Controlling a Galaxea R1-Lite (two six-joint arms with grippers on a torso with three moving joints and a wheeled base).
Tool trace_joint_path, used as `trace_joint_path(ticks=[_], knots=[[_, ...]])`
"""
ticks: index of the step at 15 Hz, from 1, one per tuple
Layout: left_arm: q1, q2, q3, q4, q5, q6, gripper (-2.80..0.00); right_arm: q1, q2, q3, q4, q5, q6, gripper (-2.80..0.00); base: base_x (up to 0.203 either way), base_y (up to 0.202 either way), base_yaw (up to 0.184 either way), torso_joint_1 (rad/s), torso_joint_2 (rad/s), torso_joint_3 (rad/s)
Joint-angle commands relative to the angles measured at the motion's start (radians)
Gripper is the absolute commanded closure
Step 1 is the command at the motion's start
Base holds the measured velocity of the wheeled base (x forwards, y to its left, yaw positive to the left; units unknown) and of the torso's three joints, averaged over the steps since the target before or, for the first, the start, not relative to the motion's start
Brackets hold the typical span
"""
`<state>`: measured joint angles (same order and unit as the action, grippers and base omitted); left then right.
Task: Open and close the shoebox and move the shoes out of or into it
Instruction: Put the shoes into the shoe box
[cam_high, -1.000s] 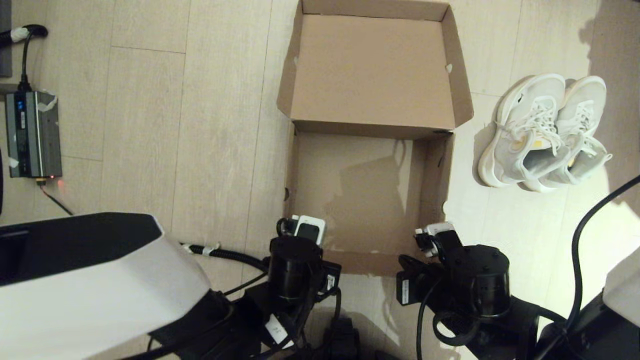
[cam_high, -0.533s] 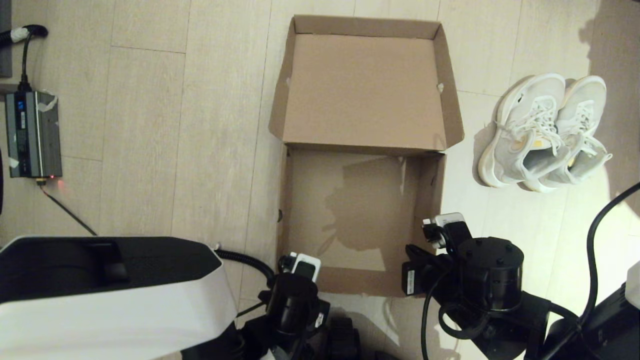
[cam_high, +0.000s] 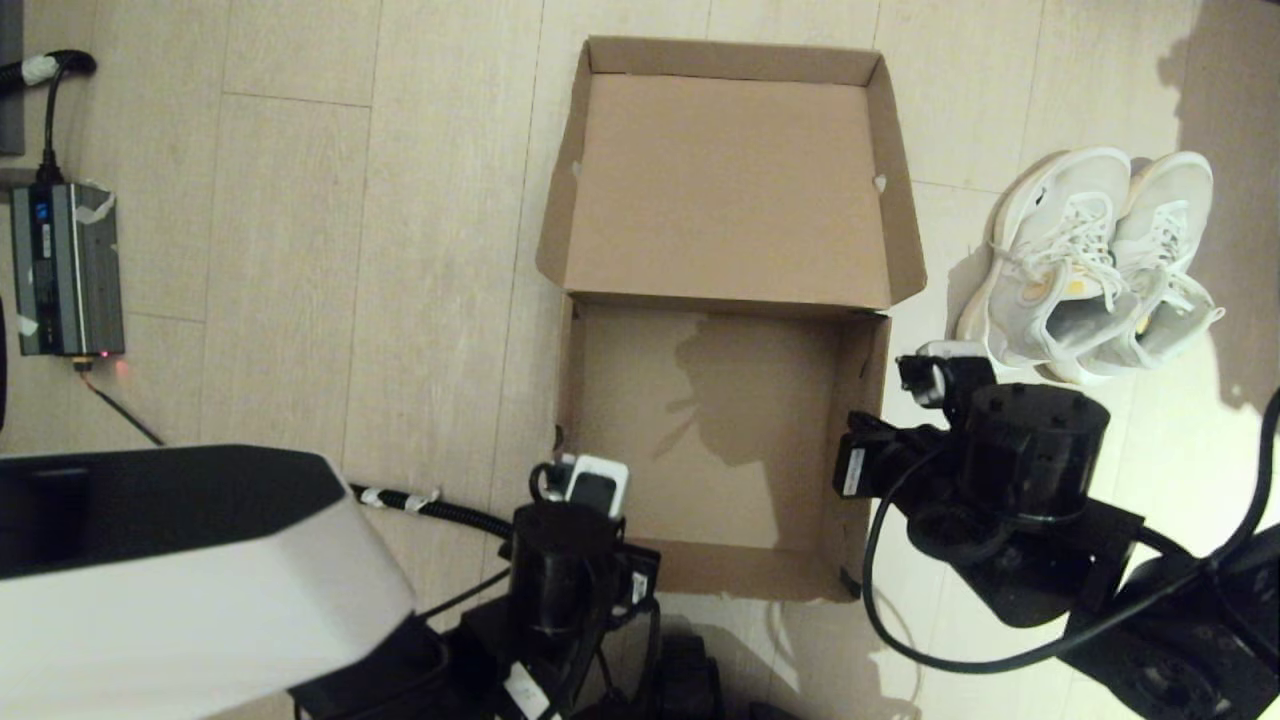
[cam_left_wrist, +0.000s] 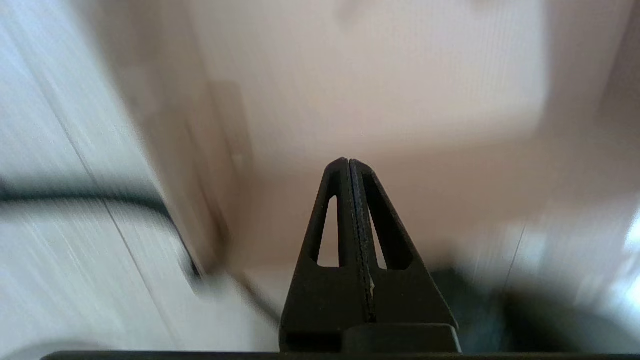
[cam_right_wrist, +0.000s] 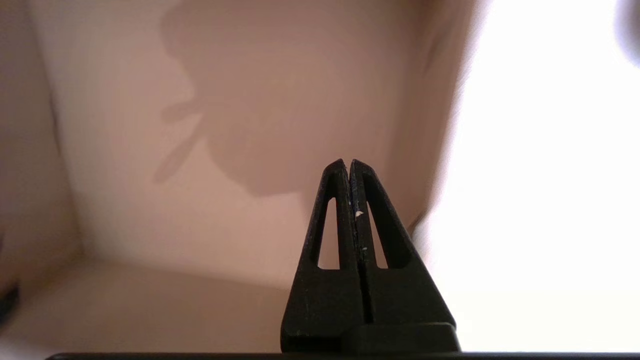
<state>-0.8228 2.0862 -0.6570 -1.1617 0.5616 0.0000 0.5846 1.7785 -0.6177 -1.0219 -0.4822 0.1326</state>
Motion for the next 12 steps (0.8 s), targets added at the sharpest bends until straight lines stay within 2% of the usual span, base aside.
trace_joint_path(ticks=[1, 3, 5, 6, 8, 9, 12], knots=[[0.034, -0.169, -0.068, 0.037, -0.004, 0.003, 0.0, -0.047, -0.117, -0.08, 0.114, 0.017, 0.0, 0.0, 0.0, 0.0, 0.0, 0.0, 0.0, 0.0], [0.105, -0.295, -0.128, 0.076, -0.07, 0.007, 0.0, -0.127, -0.216, -0.186, 0.31, 0.093, -0.001, 0.0, 0.0, 0.0, 0.0, 0.0, 0.0, 0.0], [0.265, -0.373, -0.199, 0.125, -0.193, 0.007, 0.0, -0.25, -0.269, -0.249, 0.457, 0.193, -0.002, 0.0, 0.0, 0.0, 0.0, 0.0, 0.0, 0.0], [0.362, -0.396, -0.278, 0.185, -0.268, -0.001, 0.0, -0.335, -0.283, -0.276, 0.531, 0.278, 0.0, 0.0, 0.0, 0.0, 0.0, 0.0, 0.0, 0.0], [0.503, -0.422, -0.42, 0.331, -0.399, -0.065, 0.0, -0.467, -0.291, -0.327, 0.632, 0.404, -0.002, 0.0, 0.0, 0.0, 0.0, 0.0, 0.0, 0.0], [0.559, -0.426, -0.461, 0.379, -0.45, -0.092, 0.0, -0.528, -0.284, -0.337, 0.65, 0.424, -0.012, 0.0, 0.0, 0.0, 0.0, 0.0, 0.0, 0.0], [0.689, -0.385, -0.497, 0.404, -0.569, -0.137, 0.0, -0.69, -0.26, -0.35, 0.659, 0.453, -0.078, 0.0, 0.0, 0.0, 0.0, 0.0, 0.0, 0.0]])
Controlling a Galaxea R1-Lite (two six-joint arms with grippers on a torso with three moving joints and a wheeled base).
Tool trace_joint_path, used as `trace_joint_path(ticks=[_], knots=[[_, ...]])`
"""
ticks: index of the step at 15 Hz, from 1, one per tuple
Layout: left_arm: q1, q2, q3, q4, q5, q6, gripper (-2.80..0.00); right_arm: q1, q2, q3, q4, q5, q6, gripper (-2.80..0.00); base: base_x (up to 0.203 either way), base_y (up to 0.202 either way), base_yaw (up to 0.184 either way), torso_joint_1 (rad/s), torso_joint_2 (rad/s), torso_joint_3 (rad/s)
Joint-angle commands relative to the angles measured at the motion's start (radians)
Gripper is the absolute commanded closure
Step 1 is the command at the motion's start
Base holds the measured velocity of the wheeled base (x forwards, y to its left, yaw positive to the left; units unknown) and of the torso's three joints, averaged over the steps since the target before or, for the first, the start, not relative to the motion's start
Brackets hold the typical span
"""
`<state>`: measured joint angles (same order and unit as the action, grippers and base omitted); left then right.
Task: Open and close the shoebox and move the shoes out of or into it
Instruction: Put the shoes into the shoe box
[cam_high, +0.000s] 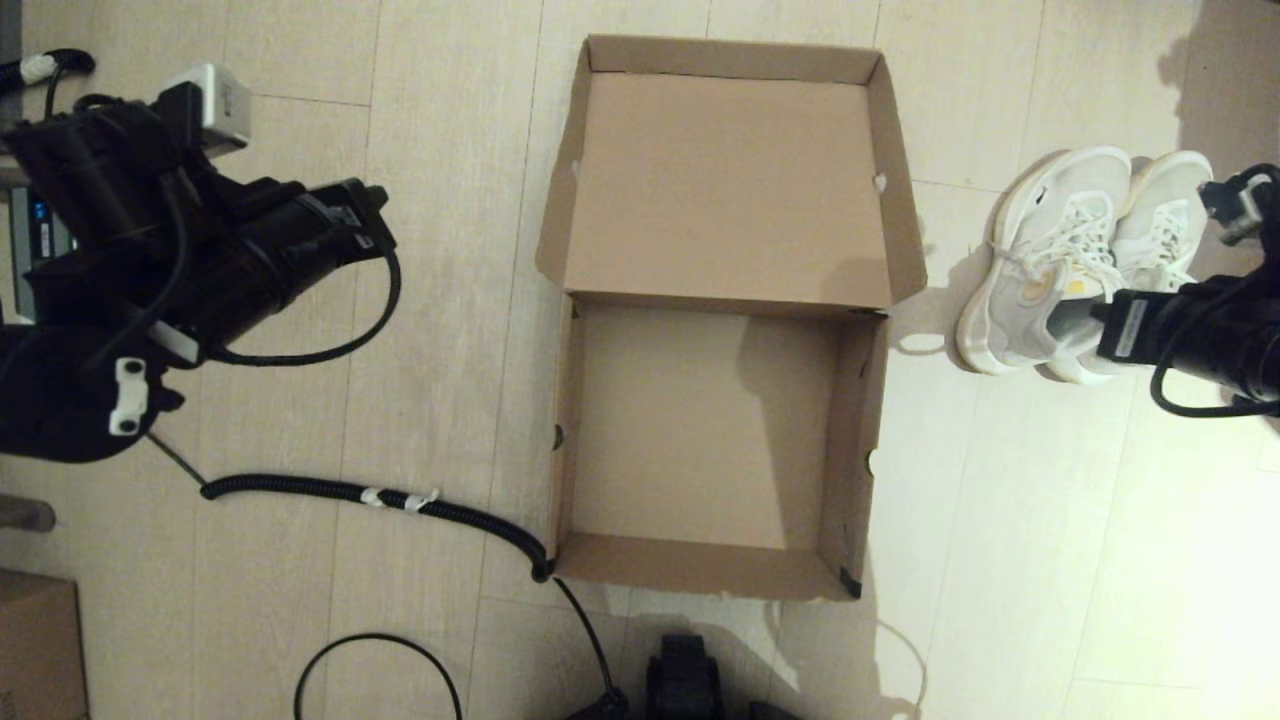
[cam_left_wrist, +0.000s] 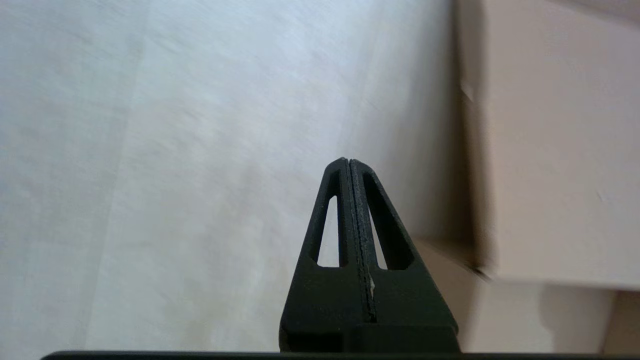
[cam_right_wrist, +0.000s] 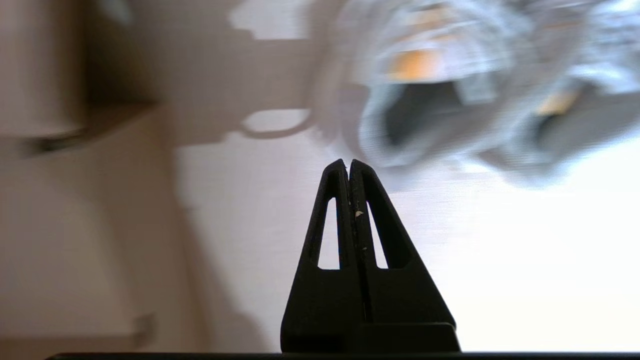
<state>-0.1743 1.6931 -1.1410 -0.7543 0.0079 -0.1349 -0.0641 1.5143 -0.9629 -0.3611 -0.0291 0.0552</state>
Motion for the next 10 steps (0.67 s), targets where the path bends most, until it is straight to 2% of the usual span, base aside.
trace_joint_path(ticks=[1, 2, 5, 6, 7, 10], knots=[[0.05, 0.017, -0.005, -0.004, -0.032, -0.025, 0.0, -0.087, 0.011, -0.007, -0.001, 0.006, -0.06, 0.0, 0.0, 0.0, 0.0, 0.0, 0.0, 0.0], [0.051, 0.011, 0.011, -0.004, -0.032, -0.027, 0.0, -0.129, 0.017, -0.008, -0.005, 0.004, -0.143, 0.0, 0.0, 0.0, 0.0, 0.0, 0.0, 0.0], [0.058, -0.007, 0.076, -0.01, -0.03, -0.039, 0.0, -0.166, 0.009, -0.012, -0.002, -0.039, -0.159, 0.0, 0.0, 0.0, 0.0, 0.0, 0.0, 0.0], [0.061, -0.022, 0.109, -0.011, -0.031, -0.043, 0.0, -0.191, 0.009, -0.006, -0.001, -0.033, -0.153, -2.52, 0.0, 0.0, 0.0, 0.0, 0.0, 0.0], [0.073, -0.03, 0.129, -0.012, -0.031, -0.052, 0.0, -0.201, 0.01, -0.005, -0.001, -0.021, -0.127, -2.8, 0.0, 0.0, 0.0, 0.0, 0.0, 0.0], [0.113, -0.045, 0.148, -0.013, -0.032, -0.112, 0.0, -0.204, 0.046, -0.014, 0.003, -0.001, -0.013, -2.8, 0.0, 0.0, 0.0, 0.0, 0.0, 0.0]])
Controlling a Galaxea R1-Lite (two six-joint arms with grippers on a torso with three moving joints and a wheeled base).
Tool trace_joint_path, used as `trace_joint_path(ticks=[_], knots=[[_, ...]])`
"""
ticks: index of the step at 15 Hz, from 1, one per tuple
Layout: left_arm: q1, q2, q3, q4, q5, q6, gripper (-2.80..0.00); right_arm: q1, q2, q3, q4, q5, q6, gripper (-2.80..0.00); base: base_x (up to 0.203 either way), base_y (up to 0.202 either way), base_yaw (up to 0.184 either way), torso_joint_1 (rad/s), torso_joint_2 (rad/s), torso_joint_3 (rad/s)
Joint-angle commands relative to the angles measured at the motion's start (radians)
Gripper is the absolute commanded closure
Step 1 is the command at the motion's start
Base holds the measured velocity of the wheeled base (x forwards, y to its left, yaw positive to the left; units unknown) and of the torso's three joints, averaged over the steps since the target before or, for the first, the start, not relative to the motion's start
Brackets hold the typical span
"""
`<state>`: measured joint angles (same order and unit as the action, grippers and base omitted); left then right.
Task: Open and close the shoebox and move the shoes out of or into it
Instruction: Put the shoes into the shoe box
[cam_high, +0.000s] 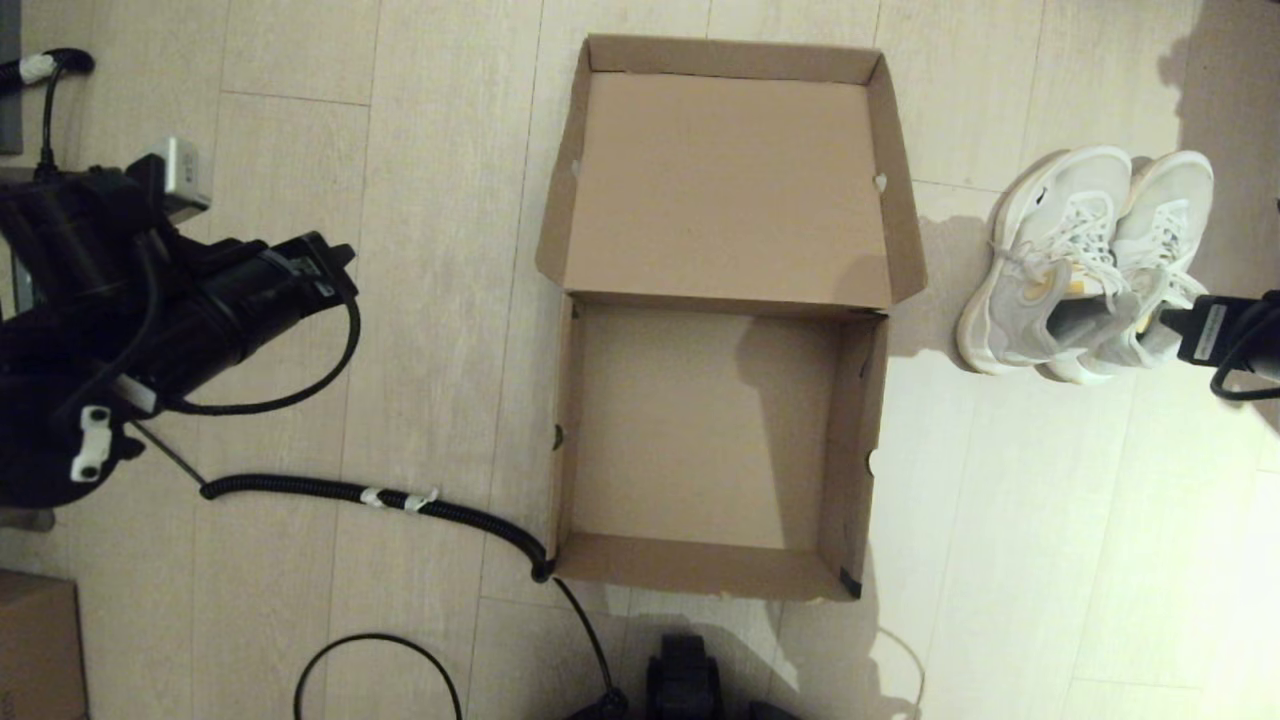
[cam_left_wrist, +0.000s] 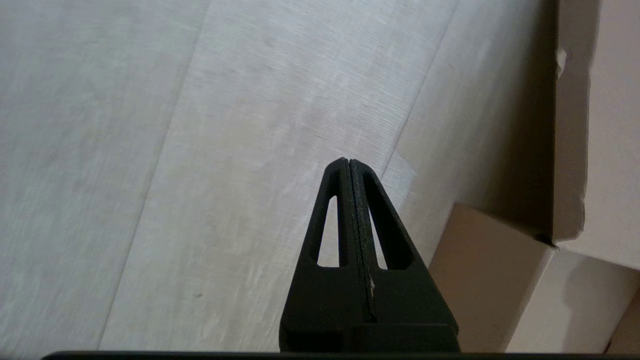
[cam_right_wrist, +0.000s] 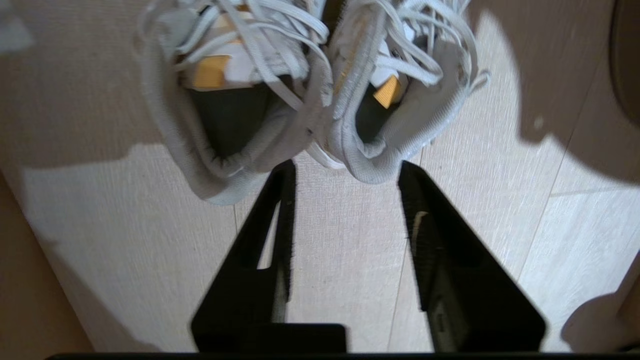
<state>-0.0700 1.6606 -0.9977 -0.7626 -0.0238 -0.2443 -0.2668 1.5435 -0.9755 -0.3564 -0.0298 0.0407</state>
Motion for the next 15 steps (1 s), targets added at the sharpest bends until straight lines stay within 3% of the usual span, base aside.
trace_joint_path(ticks=[1, 4, 8, 10, 15], knots=[[0.012, -0.021, 0.016, -0.004, -0.001, -0.012, 0.0, -0.008, 0.043, 0.0, -0.004, 0.004, 0.03, -2.8, 0.0, 0.0, 0.0, 0.0, 0.0, 0.0], [0.013, -0.036, 0.057, -0.017, -0.002, -0.017, 0.0, -0.047, 0.129, 0.003, -0.07, 0.08, 0.061, -2.8, 0.0, 0.0, 0.0, 0.0, 0.0, 0.0], [0.014, -0.029, 0.121, -0.084, -0.004, -0.013, 0.0, -0.086, 0.324, -0.036, -0.357, 0.172, 0.059, -2.8, 0.0, 0.0, 0.0, 0.0, 0.0, 0.0], [0.012, -0.03, 0.151, -0.097, -0.005, -0.013, 0.0, -0.09, 0.368, -0.081, -0.392, 0.248, 0.059, -2.8, 0.0, 0.0, 0.0, 0.0, 0.0, 0.0], [0.011, -0.035, 0.17, -0.1, -0.002, -0.012, 0.0, -0.088, 0.412, -0.111, -0.398, 0.328, 0.059, -2.8, 0.0, 0.0, 0.0, 0.0, 0.0, 0.0]])
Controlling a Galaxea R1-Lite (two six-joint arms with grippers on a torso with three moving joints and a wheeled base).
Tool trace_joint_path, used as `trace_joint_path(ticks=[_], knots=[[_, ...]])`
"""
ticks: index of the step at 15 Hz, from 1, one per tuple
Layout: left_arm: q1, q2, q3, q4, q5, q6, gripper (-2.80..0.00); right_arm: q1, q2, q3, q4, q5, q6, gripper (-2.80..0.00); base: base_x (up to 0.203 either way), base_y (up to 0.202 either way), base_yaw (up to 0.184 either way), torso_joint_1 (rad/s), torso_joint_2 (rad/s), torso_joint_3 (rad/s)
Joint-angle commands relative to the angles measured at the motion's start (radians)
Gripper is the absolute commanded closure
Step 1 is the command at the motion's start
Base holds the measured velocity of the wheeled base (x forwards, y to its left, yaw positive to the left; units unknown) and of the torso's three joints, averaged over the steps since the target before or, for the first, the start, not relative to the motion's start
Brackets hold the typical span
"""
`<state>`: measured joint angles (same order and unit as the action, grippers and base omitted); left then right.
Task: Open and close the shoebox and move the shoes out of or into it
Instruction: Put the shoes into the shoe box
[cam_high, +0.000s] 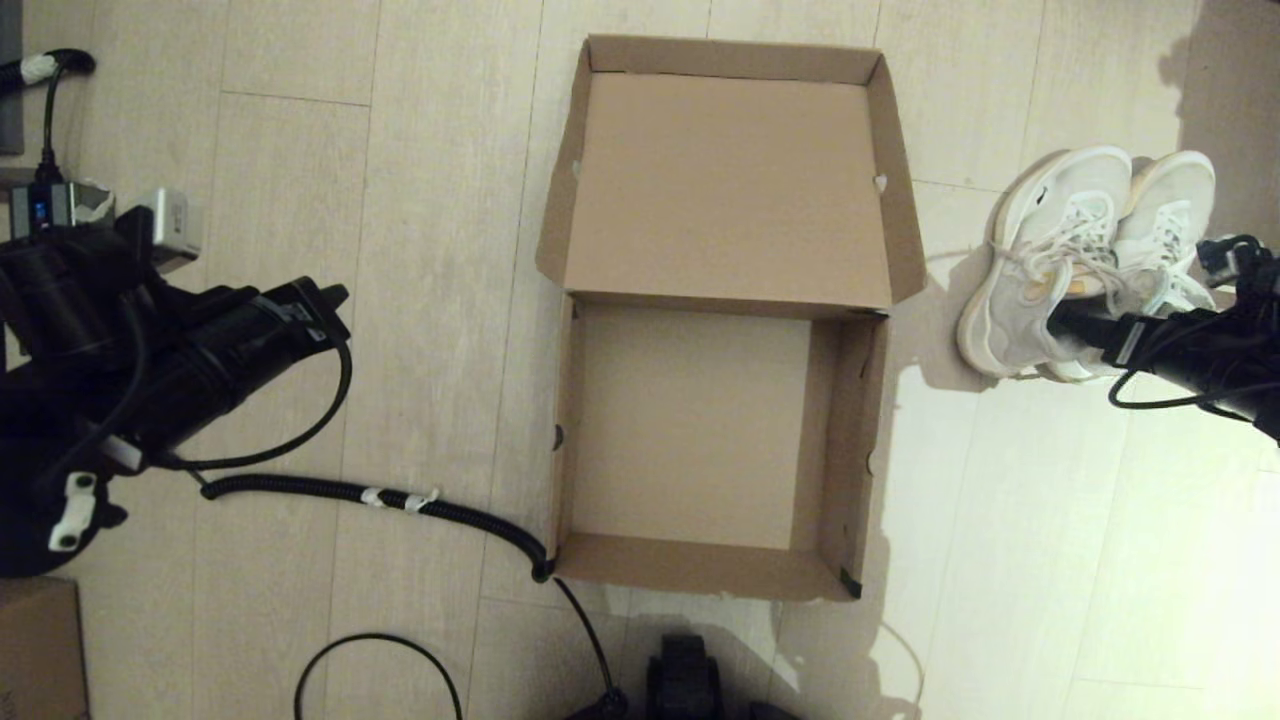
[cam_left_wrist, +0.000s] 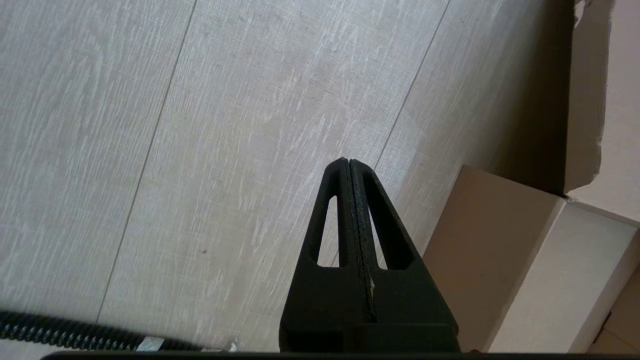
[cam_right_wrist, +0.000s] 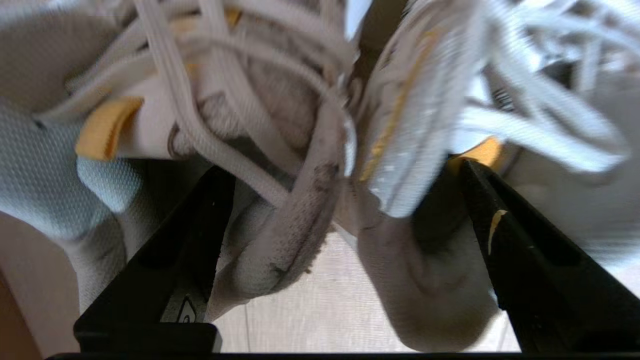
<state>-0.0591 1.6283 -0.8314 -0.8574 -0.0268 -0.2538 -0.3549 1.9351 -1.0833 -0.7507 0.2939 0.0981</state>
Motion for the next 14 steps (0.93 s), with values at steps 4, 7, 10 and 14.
trace_joint_path(ticks=[4, 7, 10, 14], knots=[[0.001, -0.002, 0.021, -0.005, 0.001, -0.005, 0.0, 0.002, 0.053, -0.052, -0.004, 0.008, -0.004, 0.0, 0.0, 0.0, 0.0, 0.0, 0.0, 0.0], [0.001, 0.002, 0.041, -0.014, 0.001, -0.007, 0.0, 0.005, 0.055, -0.064, -0.001, 0.005, -0.005, 0.0, 0.0, 0.0, 0.0, 0.0, 0.0, 0.0], [0.001, 0.011, 0.085, -0.075, 0.001, -0.006, 0.0, 0.018, 0.051, -0.073, 0.032, 0.001, -0.005, 0.0, 0.0, 0.0, 0.0, 0.0, 0.0, 0.0], [0.008, -0.014, 0.09, -0.089, 0.002, -0.001, 0.0, 0.029, -0.092, -0.151, 0.387, -0.007, 0.012, 0.0, 0.0, 0.0, 0.0, 0.0, 0.0, 0.0]])
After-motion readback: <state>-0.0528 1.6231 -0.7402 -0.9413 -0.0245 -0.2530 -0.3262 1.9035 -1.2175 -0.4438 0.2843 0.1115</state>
